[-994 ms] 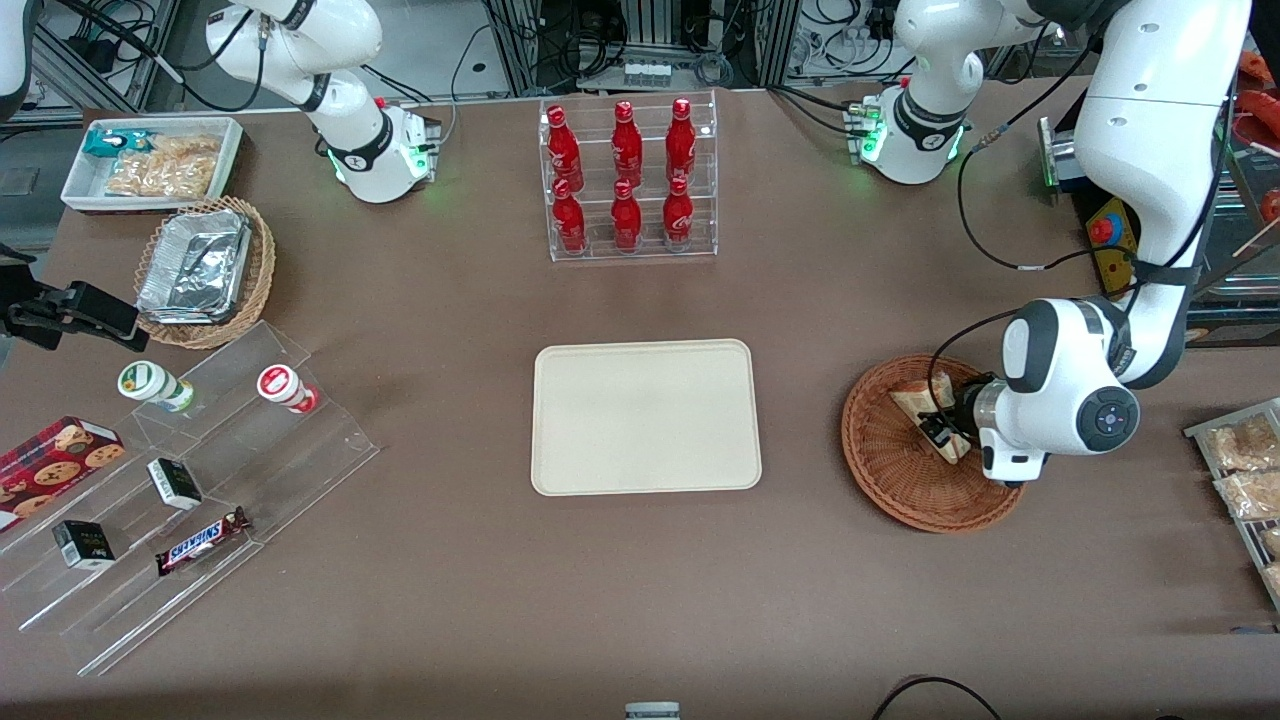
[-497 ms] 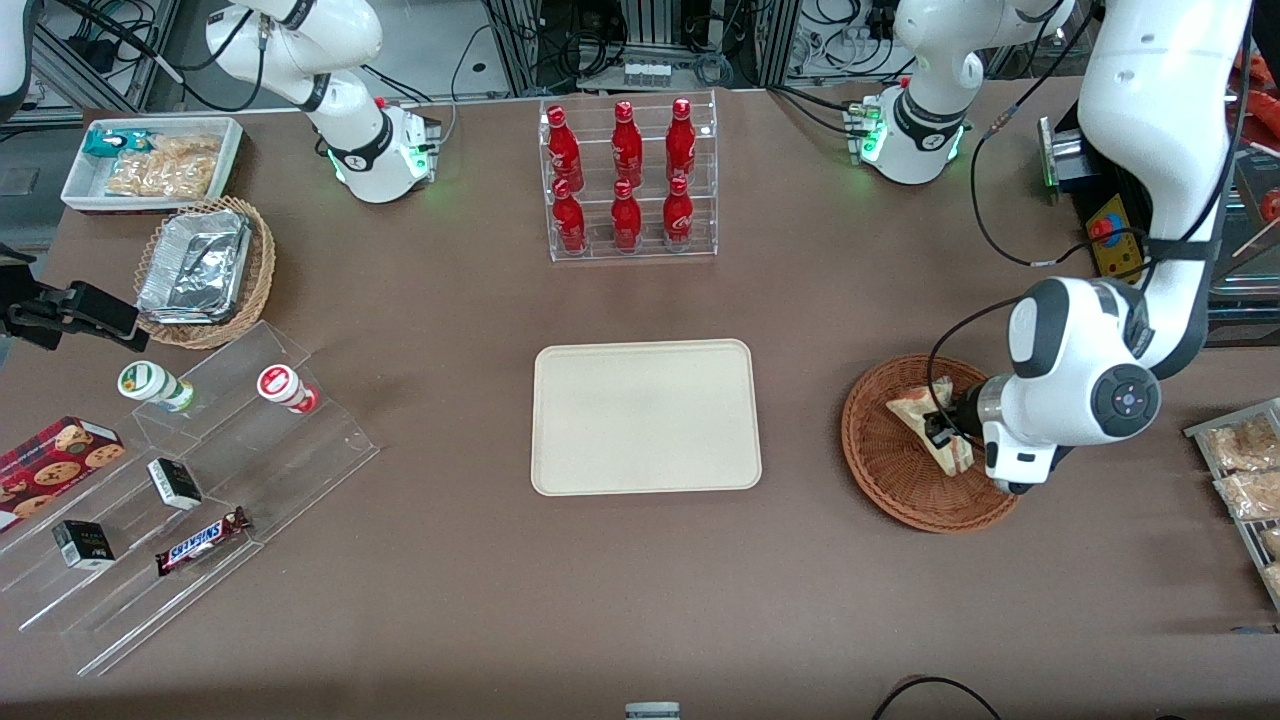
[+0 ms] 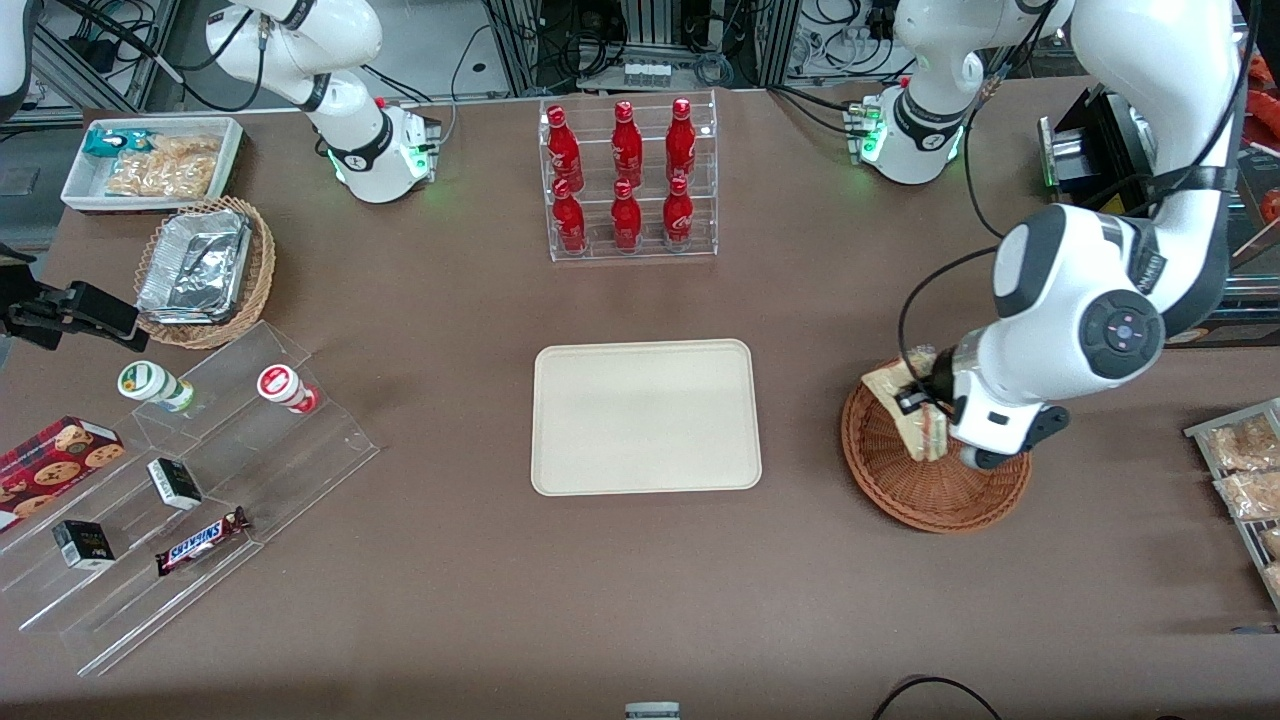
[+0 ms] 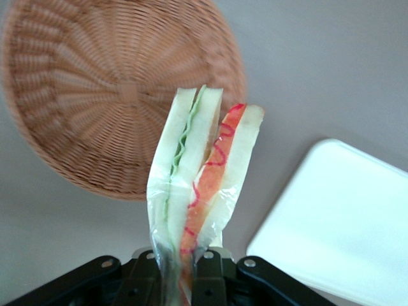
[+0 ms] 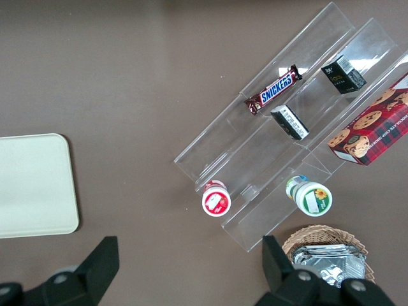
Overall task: Place sandwich from basket to tray
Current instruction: 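Lift the sandwich with the left gripper and carry it over the cream tray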
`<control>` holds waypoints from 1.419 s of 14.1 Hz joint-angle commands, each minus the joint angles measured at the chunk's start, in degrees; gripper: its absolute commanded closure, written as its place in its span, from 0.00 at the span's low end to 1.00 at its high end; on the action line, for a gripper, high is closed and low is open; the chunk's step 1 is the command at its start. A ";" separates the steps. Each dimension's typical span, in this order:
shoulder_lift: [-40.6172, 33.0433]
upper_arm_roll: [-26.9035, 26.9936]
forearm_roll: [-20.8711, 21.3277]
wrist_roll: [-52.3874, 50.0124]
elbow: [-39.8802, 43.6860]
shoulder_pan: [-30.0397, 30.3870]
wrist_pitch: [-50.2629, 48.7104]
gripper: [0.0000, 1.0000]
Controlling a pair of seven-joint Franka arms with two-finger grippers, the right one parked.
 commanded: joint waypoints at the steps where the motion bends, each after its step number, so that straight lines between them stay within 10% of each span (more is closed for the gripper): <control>1: 0.72 -4.49 -0.51 0.81 2.98 -1.60 -1.28 0.85; 6: 6.76 -6.10 1.59 4.33 8.32 -12.55 -0.66 0.85; 11: 20.30 -5.92 12.66 -7.00 19.14 -22.77 0.56 0.85; 20: 30.07 -5.04 19.44 -15.61 21.00 -28.41 10.23 0.84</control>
